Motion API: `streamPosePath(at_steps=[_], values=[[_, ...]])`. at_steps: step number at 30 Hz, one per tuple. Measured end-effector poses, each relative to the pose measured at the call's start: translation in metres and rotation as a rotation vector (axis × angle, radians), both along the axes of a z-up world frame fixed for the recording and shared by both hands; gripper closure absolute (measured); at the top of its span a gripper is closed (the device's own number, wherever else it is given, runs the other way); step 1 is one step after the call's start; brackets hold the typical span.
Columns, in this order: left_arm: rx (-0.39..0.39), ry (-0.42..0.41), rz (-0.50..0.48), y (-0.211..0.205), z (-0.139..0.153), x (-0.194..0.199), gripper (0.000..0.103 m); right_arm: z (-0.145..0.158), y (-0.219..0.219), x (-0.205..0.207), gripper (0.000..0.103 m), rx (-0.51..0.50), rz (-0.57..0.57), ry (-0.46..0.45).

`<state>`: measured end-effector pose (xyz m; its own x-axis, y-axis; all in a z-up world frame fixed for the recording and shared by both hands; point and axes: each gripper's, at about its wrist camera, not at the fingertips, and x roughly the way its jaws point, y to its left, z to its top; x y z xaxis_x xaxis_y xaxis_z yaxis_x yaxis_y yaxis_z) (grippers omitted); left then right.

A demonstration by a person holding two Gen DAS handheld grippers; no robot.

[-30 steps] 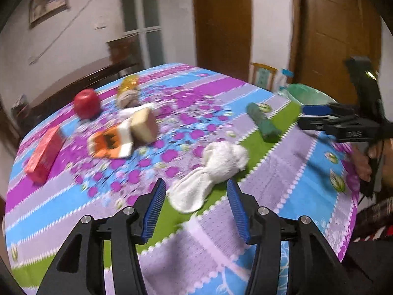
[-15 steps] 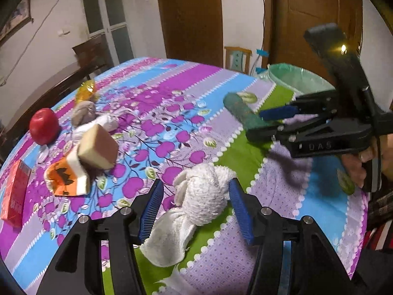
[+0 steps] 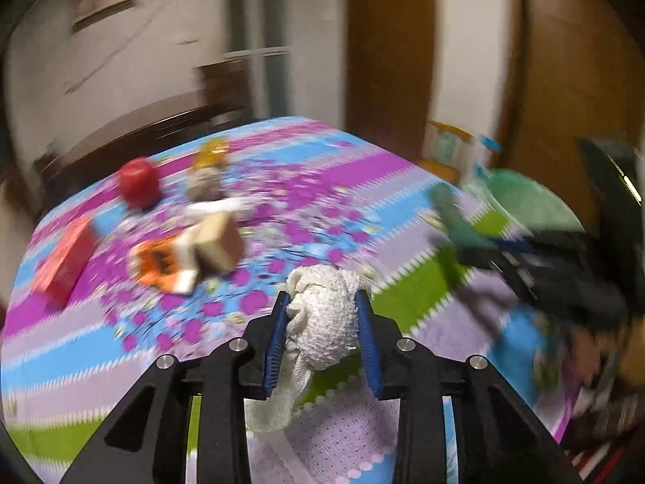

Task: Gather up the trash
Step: 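Grasp the white towel with the left gripper while the right grasps the green scrubber, then carry the white towel and green scrubber over the green basin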

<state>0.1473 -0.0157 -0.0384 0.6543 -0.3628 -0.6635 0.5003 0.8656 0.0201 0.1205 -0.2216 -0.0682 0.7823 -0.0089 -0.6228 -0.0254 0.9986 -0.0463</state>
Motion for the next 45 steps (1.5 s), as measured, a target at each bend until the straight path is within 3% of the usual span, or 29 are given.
streamPosePath(at_steps=[6,12,29,45], values=[[0.024,-0.039,0.23,-0.009,0.006,-0.011,0.069,0.01,0.023,-0.029,0.089,-0.106,0.056,-0.072],[0.027,-0.062,0.309,-0.02,0.006,-0.02,0.069,0.01,0.027,-0.044,0.089,-0.134,0.085,-0.093],[0.046,-0.113,0.306,-0.044,0.018,-0.03,0.069,0.024,0.016,-0.066,0.089,-0.172,0.054,-0.149],[0.033,-0.138,0.162,-0.122,0.04,-0.025,0.069,0.061,-0.048,-0.085,0.089,-0.224,-0.086,-0.203]])
